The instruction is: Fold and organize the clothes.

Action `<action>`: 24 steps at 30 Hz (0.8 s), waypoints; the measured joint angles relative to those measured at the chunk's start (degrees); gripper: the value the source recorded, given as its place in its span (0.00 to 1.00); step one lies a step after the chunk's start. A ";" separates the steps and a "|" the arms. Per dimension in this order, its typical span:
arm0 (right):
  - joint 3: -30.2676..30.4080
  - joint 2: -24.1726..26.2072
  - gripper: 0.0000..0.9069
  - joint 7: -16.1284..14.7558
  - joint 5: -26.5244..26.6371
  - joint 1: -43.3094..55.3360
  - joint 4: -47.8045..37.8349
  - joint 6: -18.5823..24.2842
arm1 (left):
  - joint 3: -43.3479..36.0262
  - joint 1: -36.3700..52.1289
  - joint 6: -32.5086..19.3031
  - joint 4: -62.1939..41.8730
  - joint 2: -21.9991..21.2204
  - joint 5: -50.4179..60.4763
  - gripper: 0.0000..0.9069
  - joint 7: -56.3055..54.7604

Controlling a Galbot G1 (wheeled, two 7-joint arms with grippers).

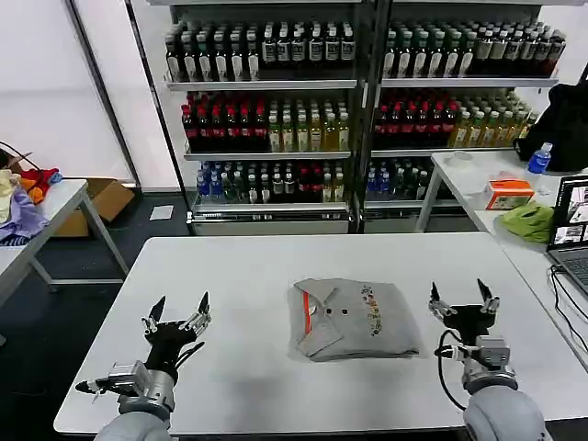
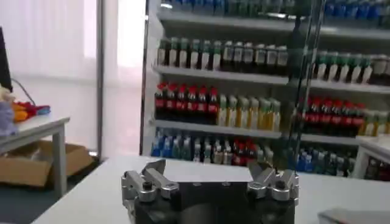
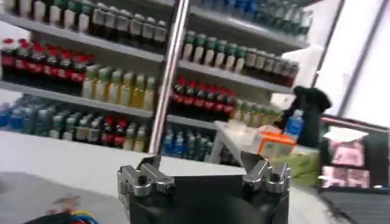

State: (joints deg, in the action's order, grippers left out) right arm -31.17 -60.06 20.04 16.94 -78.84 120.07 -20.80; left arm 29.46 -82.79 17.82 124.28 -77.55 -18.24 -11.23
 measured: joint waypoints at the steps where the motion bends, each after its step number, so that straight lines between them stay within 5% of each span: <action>1: -0.87 0.27 1.00 -0.18 0.04 -0.52 0.14 0.26 | 0.18 0.15 -0.58 -0.05 0.10 -0.05 1.00 0.38; 24: -7.20 0.03 1.00 -0.64 1.74 -4.77 2.38 0.71 | 0.80 0.45 -3.37 -0.29 1.26 0.78 1.00 2.03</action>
State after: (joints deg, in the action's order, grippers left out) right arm -38.37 -60.03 19.40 18.68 -83.61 122.45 -20.10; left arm 30.25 -82.34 14.46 123.99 -76.28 -17.46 -9.20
